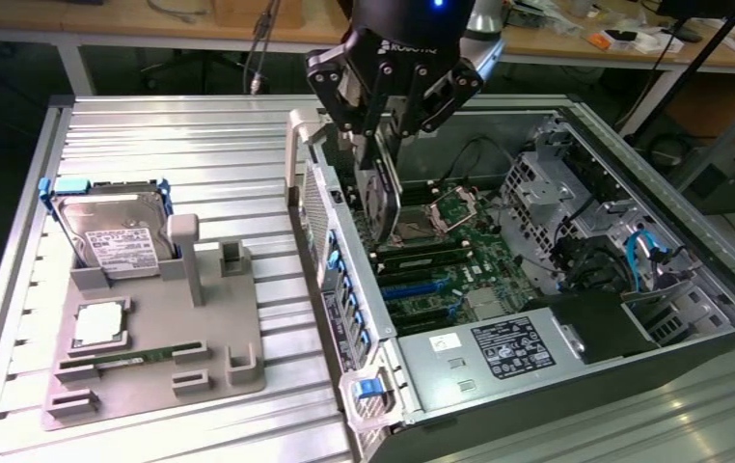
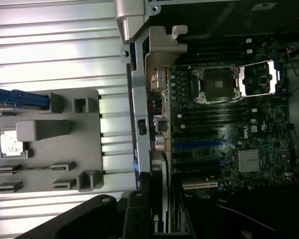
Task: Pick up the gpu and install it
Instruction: 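Pick up the gpu and move the gpu toward the slot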
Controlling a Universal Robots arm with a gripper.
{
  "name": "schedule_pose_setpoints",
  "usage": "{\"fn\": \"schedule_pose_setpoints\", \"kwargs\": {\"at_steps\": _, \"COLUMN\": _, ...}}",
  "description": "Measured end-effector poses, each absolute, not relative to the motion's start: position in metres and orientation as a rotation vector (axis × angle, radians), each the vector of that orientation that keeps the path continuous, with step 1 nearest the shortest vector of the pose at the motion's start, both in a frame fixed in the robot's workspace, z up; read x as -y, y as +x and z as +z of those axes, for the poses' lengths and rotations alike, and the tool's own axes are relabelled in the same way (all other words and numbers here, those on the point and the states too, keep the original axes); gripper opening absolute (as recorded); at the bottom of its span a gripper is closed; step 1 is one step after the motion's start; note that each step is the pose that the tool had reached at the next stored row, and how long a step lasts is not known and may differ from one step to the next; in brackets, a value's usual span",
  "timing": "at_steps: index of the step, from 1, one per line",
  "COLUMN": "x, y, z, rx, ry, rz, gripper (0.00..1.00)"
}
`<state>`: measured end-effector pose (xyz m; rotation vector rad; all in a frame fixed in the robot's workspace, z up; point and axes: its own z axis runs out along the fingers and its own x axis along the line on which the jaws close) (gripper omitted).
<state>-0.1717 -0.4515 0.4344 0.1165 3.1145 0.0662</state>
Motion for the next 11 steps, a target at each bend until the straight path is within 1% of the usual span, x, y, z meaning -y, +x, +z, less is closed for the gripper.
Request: {"fn": "schedule_pose_setpoints", "kwargs": {"at_steps": 11, "x": 0.451, "y": -0.152, "z": 0.434, "rx": -3.114, "ry": 0.117, "rz": 0.066, "gripper": 0.27}}
